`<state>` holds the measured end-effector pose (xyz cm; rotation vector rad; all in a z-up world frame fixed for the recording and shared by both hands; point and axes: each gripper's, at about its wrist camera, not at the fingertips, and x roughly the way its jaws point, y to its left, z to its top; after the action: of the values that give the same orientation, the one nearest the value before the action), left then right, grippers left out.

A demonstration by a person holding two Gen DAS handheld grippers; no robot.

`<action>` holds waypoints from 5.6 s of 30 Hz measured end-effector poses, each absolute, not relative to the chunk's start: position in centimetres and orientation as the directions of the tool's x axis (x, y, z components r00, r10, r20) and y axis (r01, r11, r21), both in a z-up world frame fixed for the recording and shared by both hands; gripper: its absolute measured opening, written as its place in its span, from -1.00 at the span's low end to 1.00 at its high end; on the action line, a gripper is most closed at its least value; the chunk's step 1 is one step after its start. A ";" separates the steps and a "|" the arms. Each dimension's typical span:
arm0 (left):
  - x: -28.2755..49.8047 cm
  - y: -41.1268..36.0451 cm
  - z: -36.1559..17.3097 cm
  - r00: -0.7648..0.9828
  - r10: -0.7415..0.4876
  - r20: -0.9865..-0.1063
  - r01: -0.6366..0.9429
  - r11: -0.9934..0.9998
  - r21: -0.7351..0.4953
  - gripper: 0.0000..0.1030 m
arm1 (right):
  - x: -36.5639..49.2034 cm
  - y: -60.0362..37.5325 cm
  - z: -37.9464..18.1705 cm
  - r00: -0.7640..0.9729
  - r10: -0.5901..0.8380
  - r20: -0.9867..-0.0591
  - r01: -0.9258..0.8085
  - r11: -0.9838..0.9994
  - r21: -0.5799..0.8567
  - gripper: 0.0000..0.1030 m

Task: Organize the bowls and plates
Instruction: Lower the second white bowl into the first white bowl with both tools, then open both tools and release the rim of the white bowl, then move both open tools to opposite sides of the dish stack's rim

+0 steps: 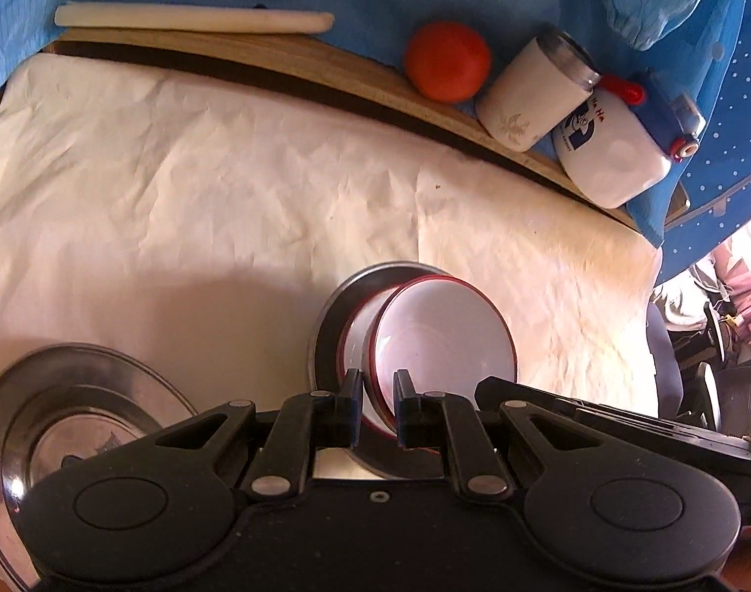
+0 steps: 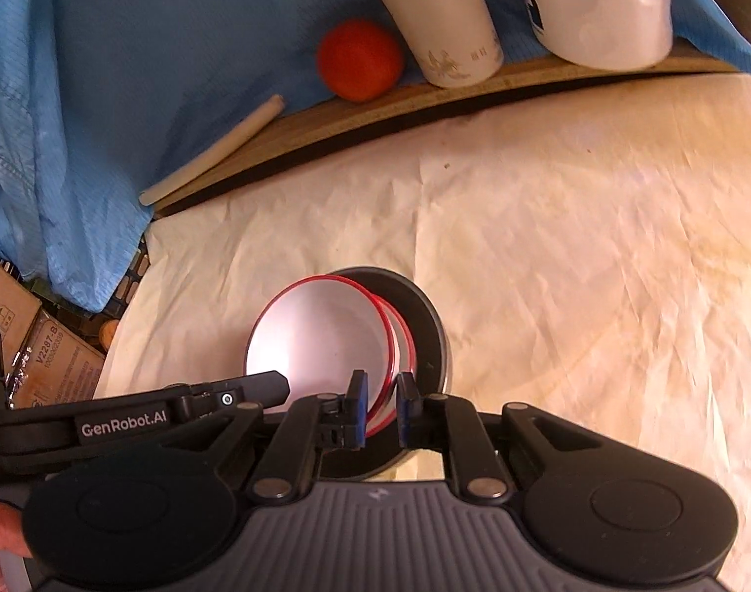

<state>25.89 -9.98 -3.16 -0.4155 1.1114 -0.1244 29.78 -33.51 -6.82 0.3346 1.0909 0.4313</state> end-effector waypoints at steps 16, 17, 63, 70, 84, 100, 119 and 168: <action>26.3 -10.0 -3.7 0.426 -0.290 -0.857 -0.132 0.917 -0.376 -0.76 | 30.4 -33.2 -7.2 0.371 0.489 -0.789 -0.168 0.871 0.461 -0.74; 26.4 -10.0 -3.7 0.426 -0.289 -0.858 -0.134 0.917 -0.375 -0.76 | 30.5 -33.1 -7.2 0.370 0.488 -0.791 -0.169 0.872 0.460 -0.74; 26.8 -10.4 -3.7 0.410 -0.278 -0.869 -0.116 0.929 -0.352 -0.62 | 30.2 -32.0 -6.7 0.389 0.451 -0.803 -0.277 0.889 0.365 -0.58; 26.5 -10.3 -3.3 0.417 -0.275 -0.866 -0.100 0.933 -0.344 -0.57 | 29.8 -31.9 -6.6 0.390 0.446 -0.806 -0.302 0.888 0.345 -0.51; 25.7 -9.1 -2.0 0.476 -0.242 -0.846 -0.103 0.940 -0.326 0.05 | 28.8 -32.0 -4.9 0.419 0.433 -0.798 -0.318 0.893 0.317 0.01; 24.5 -6.4 -1.0 0.559 -0.222 -0.799 -0.071 0.947 -0.313 0.98 | 28.2 -34.4 -3.2 0.493 0.407 -0.769 -0.267 0.912 0.311 0.99; 23.6 -5.2 -1.1 0.591 -0.170 -0.789 0.027 0.981 -0.191 0.98 | 27.7 -35.1 -2.5 0.612 0.227 -0.758 -0.333 0.943 0.014 1.00; 31.2 -9.6 -6.0 0.294 -0.102 -0.950 0.295 0.955 -0.011 0.98 | 34.0 -34.1 -8.4 0.325 0.284 -0.902 -0.360 0.919 0.160 0.99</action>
<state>31.23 -9.58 -6.02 0.1779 1.2464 -0.2662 34.01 -34.10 -8.43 -0.0739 1.1654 0.4225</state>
